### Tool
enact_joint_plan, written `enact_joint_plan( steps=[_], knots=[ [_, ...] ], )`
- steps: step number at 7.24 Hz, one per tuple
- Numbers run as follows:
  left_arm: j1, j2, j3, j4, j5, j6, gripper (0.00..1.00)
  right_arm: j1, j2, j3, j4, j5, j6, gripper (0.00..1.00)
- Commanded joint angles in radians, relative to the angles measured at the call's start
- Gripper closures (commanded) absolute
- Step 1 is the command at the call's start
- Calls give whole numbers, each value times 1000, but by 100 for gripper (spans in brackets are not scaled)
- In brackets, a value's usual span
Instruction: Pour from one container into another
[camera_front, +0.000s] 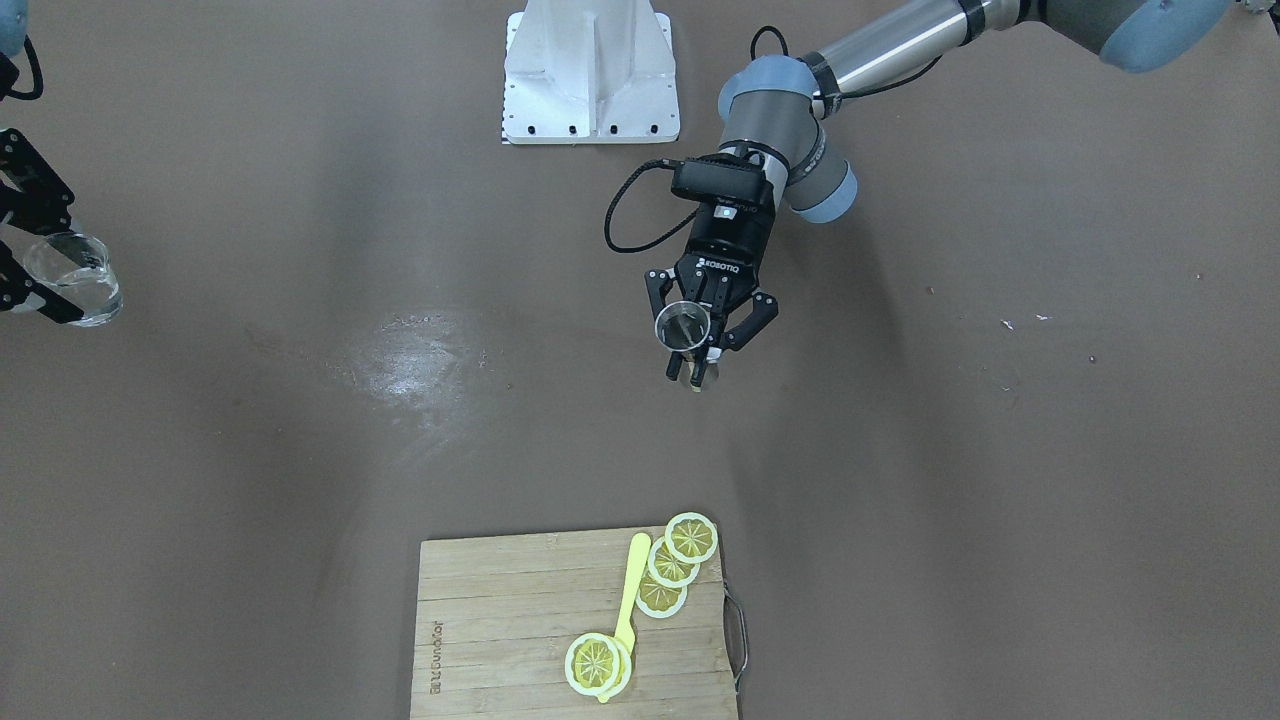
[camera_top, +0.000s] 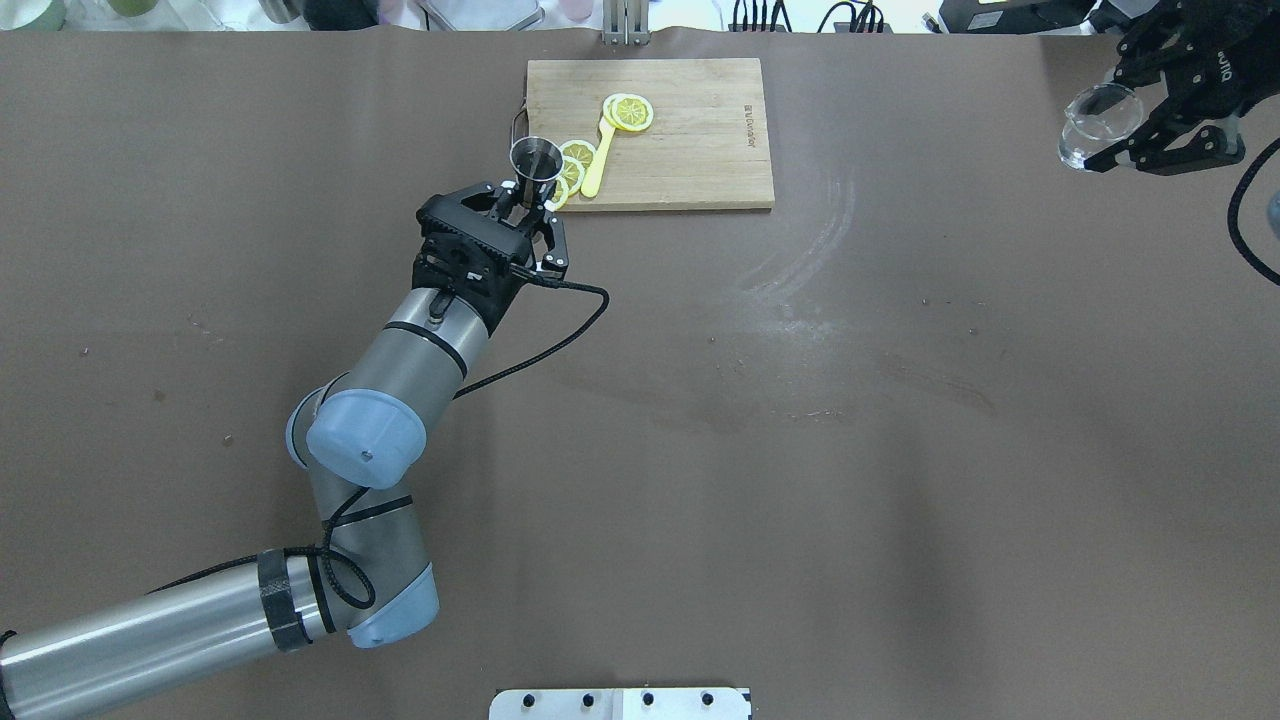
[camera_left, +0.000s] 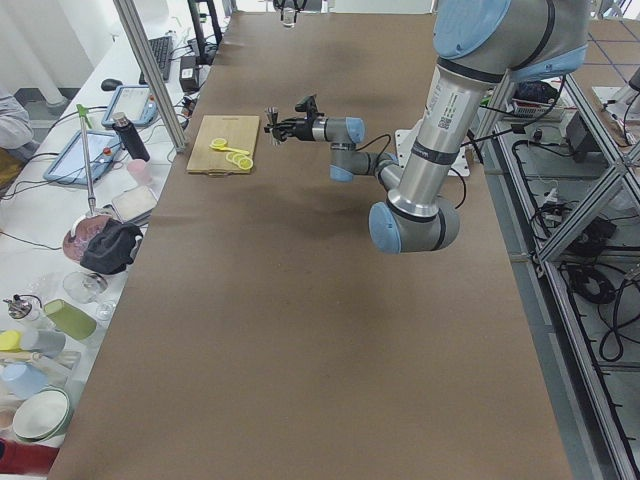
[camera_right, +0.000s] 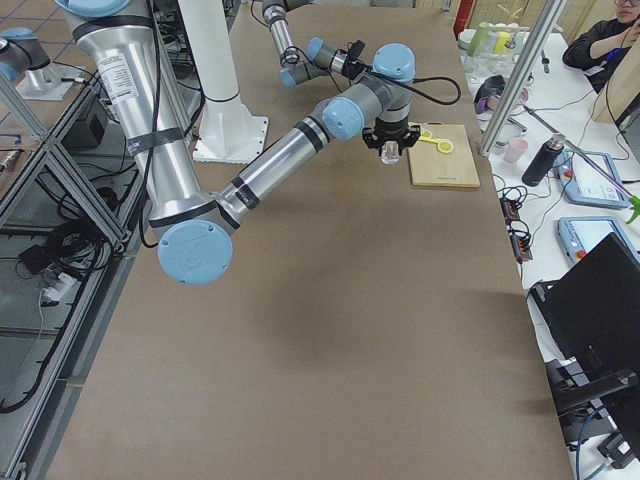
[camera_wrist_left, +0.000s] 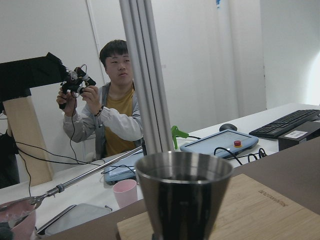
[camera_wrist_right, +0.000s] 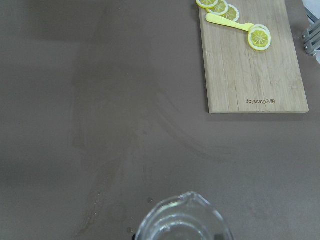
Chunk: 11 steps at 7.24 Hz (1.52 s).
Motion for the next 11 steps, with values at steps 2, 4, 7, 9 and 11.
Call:
enact_joint_plan(
  steps=[2,4,7,9,11],
  knots=[
    [-1,-32,17,-10,-81,105,100,-1,76,22,-151,-8,-47,100],
    [-5,-38,-6,-12,-162,116,100,-2,134,4,-202,-8,-46,100],
    [2,-119,-10,-13,-162,105,100,-7,187,4,-324,-43,-100,100],
    [62,-130,-3,-10,-161,102,100,-10,225,-1,-406,-46,-138,100],
    [70,-173,41,-4,-168,101,100,-57,271,-33,-415,-49,-125,100]
  ],
)
